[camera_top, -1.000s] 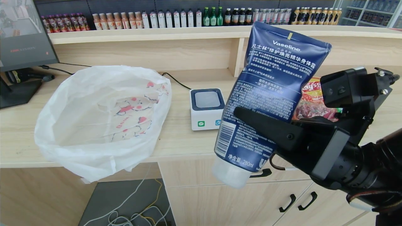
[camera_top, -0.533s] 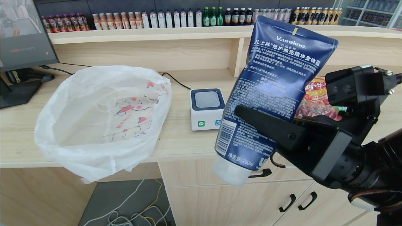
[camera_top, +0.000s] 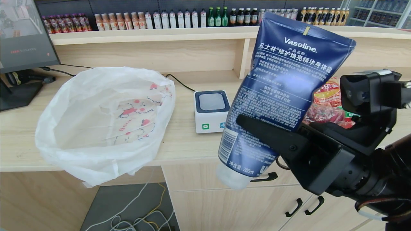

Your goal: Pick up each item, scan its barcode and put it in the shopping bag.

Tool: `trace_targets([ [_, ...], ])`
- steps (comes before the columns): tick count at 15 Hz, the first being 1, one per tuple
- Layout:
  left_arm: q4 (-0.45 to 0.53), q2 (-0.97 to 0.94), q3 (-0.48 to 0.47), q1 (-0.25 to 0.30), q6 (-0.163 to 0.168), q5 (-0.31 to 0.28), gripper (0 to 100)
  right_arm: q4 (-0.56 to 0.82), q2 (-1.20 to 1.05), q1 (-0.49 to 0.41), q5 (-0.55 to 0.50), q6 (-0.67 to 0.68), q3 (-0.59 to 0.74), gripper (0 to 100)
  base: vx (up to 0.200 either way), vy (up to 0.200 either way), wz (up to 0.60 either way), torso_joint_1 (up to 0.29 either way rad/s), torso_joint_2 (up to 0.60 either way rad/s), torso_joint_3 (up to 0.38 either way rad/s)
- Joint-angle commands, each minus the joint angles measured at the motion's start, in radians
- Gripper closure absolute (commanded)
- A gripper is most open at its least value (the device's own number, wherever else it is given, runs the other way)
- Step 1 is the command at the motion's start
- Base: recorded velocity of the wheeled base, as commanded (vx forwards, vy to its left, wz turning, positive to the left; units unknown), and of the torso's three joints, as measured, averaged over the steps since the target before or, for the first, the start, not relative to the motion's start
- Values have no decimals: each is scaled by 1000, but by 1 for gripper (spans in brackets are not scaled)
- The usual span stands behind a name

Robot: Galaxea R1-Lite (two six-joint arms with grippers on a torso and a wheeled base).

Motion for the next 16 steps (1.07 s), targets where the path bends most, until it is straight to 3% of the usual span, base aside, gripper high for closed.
trace_targets([
  [1,0,0,0,0,0,0,0,-1,6,-6,0,-51,17,100,0,0,0,0,0,0],
  [4,0,0,0,0,0,0,0,-1,16,8,-65,-182,28,100,0,0,0,0,0,0],
  [8,0,0,0,0,0,0,0,83,4,55,-295,-367,20,100,0,0,0,0,0,0],
  [11,0,0,0,0,0,0,0,83,21,57,-379,-496,11,100,0,0,0,0,0,0],
  [16,2,0,0,-2,9,0,0,77,1,63,-626,-686,-17,100,0,0,0,0,0,0],
])
